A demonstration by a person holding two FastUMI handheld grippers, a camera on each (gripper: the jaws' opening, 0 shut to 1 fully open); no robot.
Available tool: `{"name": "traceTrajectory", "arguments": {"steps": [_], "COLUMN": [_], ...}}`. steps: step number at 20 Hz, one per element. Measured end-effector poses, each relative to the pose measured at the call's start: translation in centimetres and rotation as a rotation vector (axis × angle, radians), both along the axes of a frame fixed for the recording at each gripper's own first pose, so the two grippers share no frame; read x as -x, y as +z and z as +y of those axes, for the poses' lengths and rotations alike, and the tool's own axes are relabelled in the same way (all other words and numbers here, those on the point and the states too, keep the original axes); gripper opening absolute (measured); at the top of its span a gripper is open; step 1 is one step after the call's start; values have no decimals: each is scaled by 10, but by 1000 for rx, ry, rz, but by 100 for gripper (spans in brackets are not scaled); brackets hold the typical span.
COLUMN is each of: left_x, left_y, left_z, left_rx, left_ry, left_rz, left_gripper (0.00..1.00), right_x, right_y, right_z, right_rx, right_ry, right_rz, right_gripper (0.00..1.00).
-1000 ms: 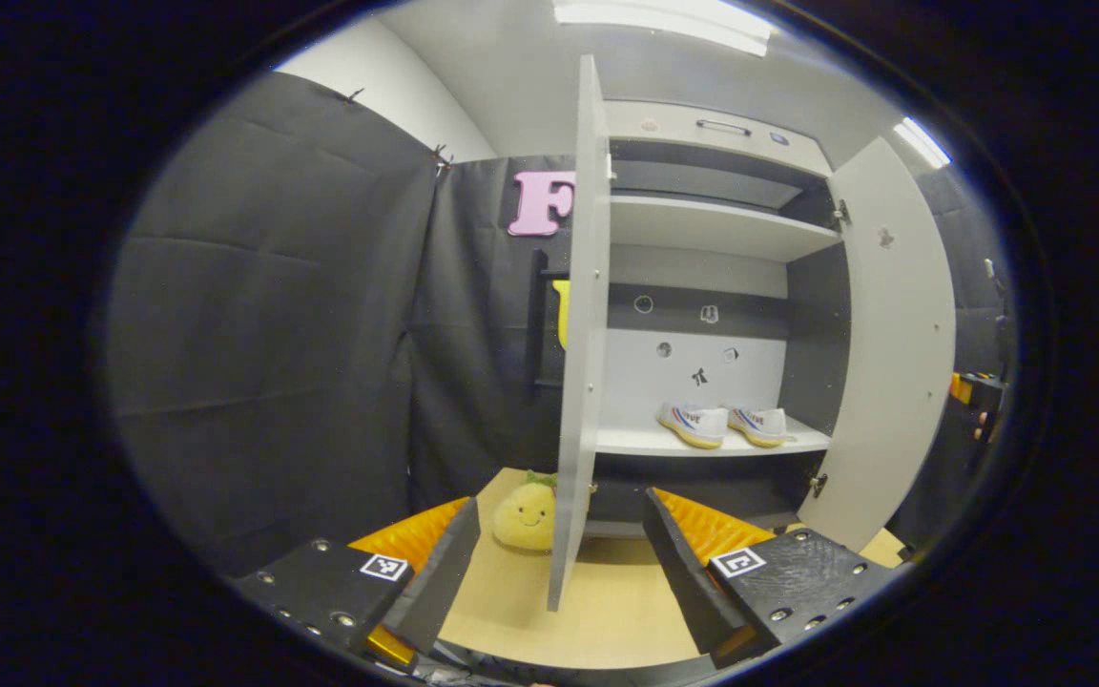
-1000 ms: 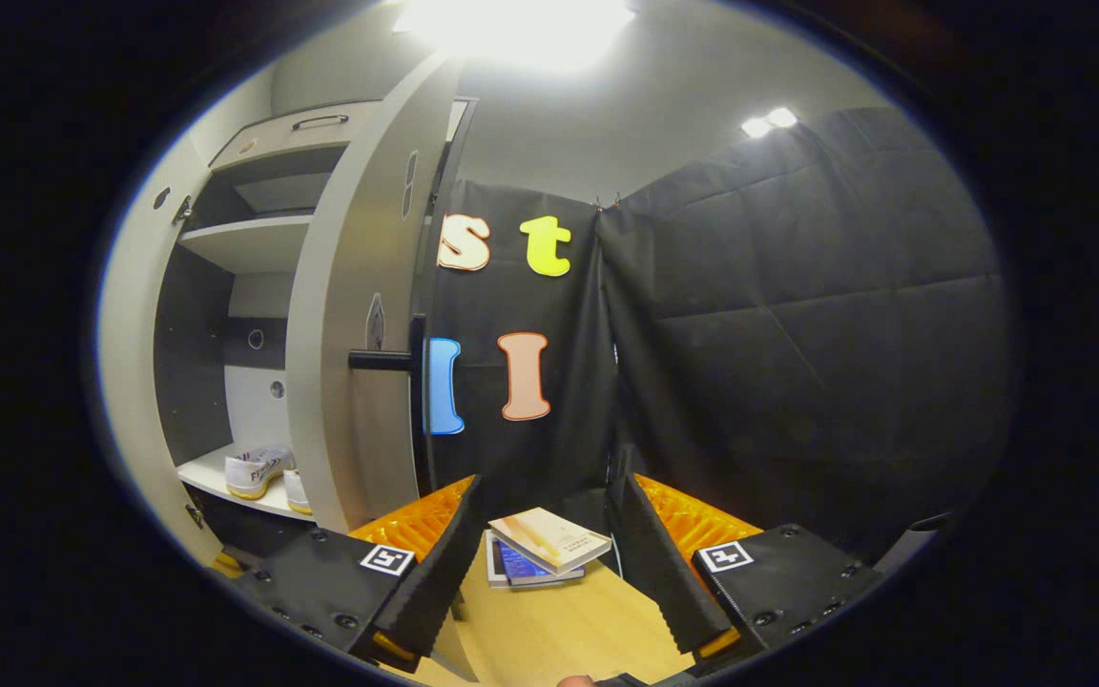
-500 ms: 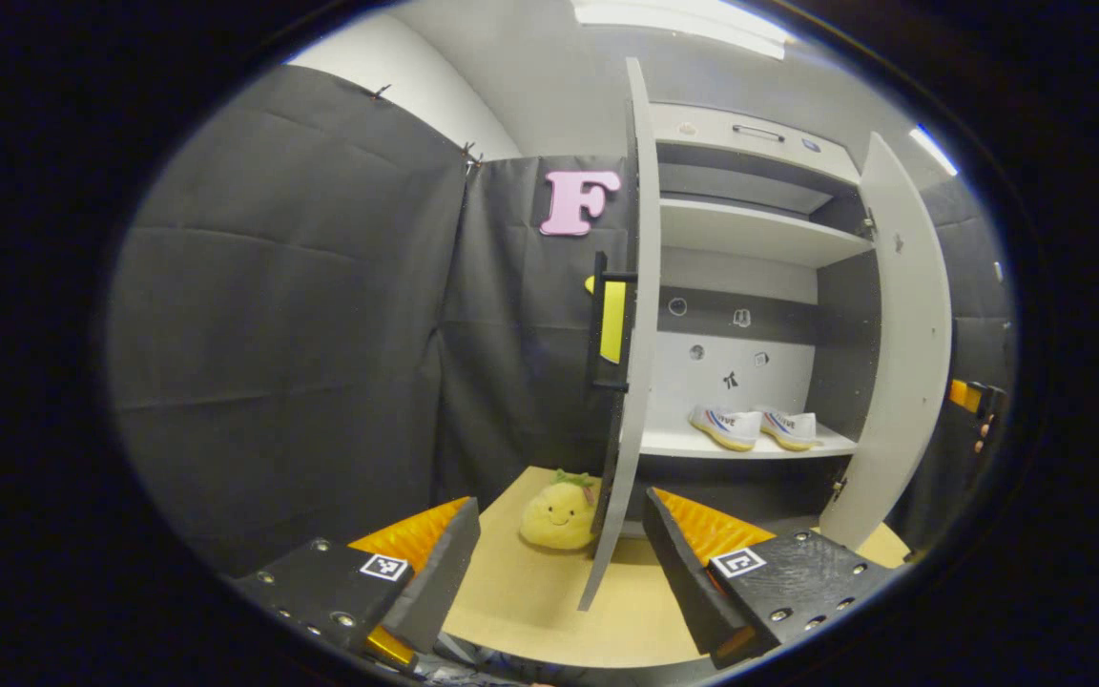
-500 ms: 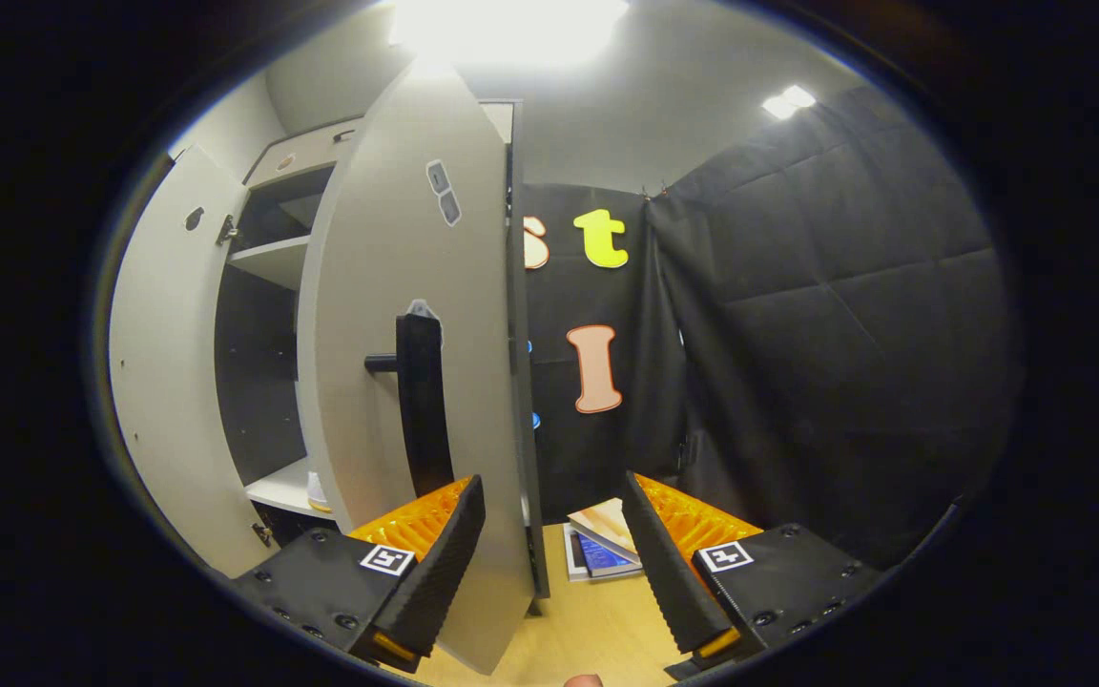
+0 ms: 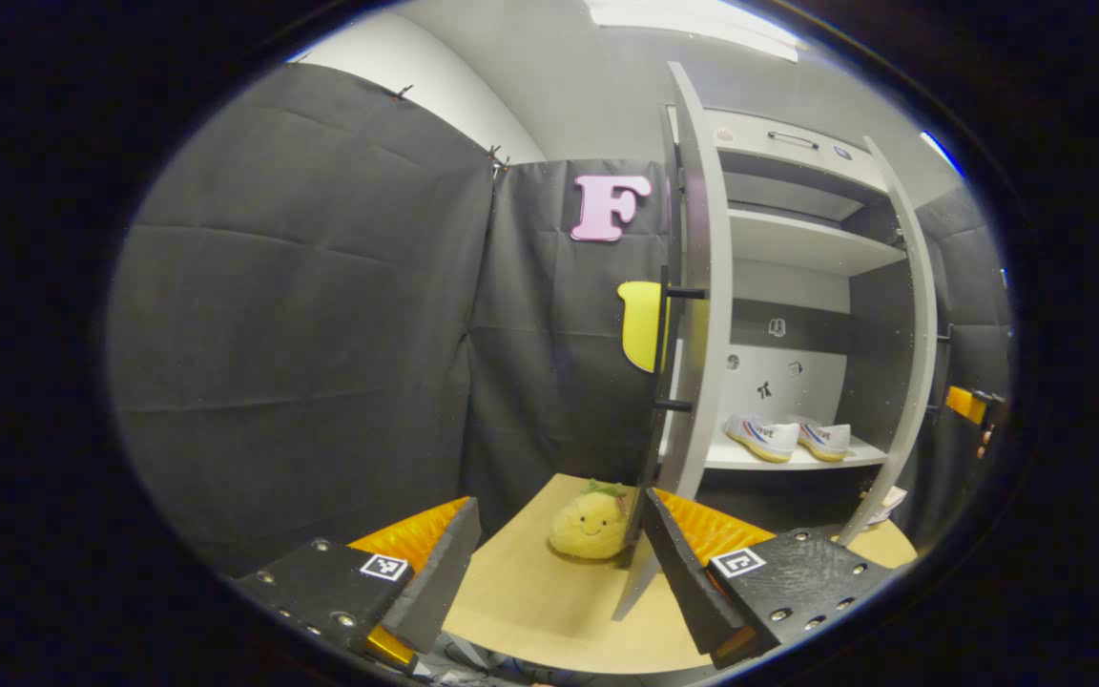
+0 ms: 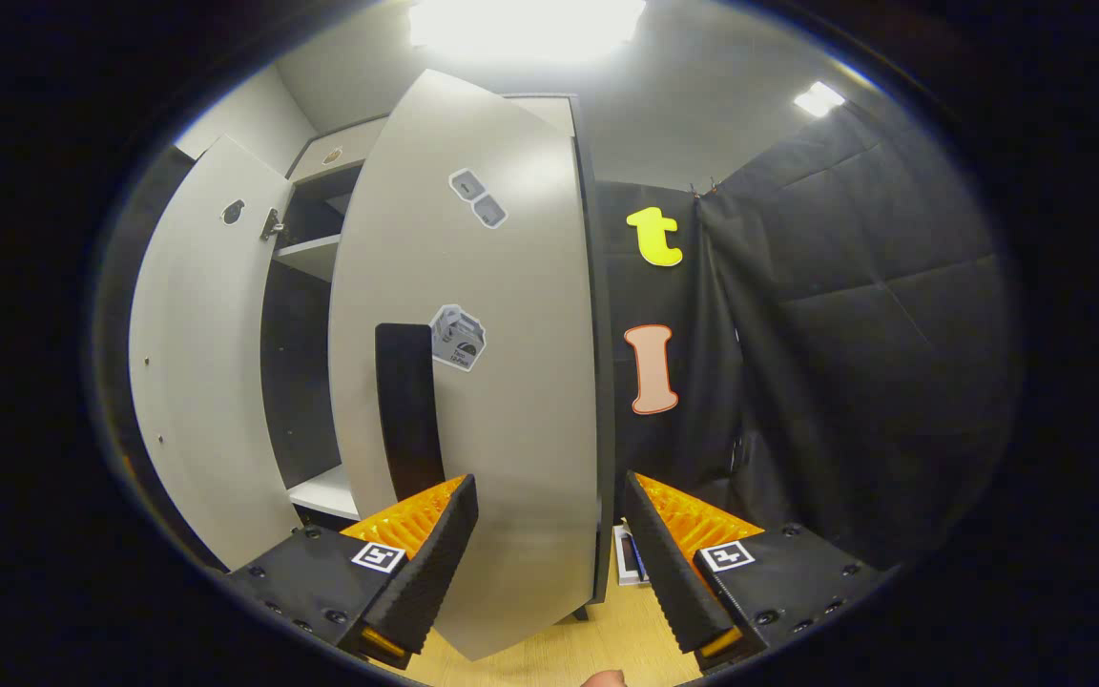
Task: Grab one shoe with the right hand and put it into the shoe cabinet, grab the other shoe with the left hand and put it into the shoe cabinet; then close the right door with the right hand and the left door with the left hand.
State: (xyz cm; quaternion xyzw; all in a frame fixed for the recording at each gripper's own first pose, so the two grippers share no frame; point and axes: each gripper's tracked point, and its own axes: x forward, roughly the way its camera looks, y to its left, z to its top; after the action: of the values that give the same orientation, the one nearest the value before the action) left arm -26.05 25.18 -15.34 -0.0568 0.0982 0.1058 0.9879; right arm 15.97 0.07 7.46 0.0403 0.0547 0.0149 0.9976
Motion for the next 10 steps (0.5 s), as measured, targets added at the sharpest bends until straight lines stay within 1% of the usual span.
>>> {"name": "traceTrajectory", "arguments": {"steps": [1,2,3,4,6,7,8,9,10], "left_x": [-10,-19,-29,-40,-66,-76,-85,-93,-99], "left_y": [0,1,5,6,7,10,15,20,25], "left_z": [6,11,17,24,34,35,33,32,31], "left_rx": [3,11,17,15,-5,-11,-16,-22,-30], "left_ry": [9,15,20,27,41,40,36,30,23], "left_rz": [-2,-6,-14,-19,-21,-24,-34,-50,-66], "left_gripper": [98,100,100,98,98,100,100,100,98], "right_x": [3,8,12,15,23,26,30,33,37], "right_y": [-2,-4,-6,-9,-15,-16,-17,-17,-19], "right_z": [-4,-8,-13,-20,-34,-44,-53,-62,-71], "right_rx": [3,5,9,14,26,31,35,37,37], "right_ry": [-3,-7,-14,-21,-40,-58,-75,-94,-109], "right_rz": [0,1,3,6,20,23,23,25,29], "right_gripper": [96,96,96,96,96,96,96,93,96]}}
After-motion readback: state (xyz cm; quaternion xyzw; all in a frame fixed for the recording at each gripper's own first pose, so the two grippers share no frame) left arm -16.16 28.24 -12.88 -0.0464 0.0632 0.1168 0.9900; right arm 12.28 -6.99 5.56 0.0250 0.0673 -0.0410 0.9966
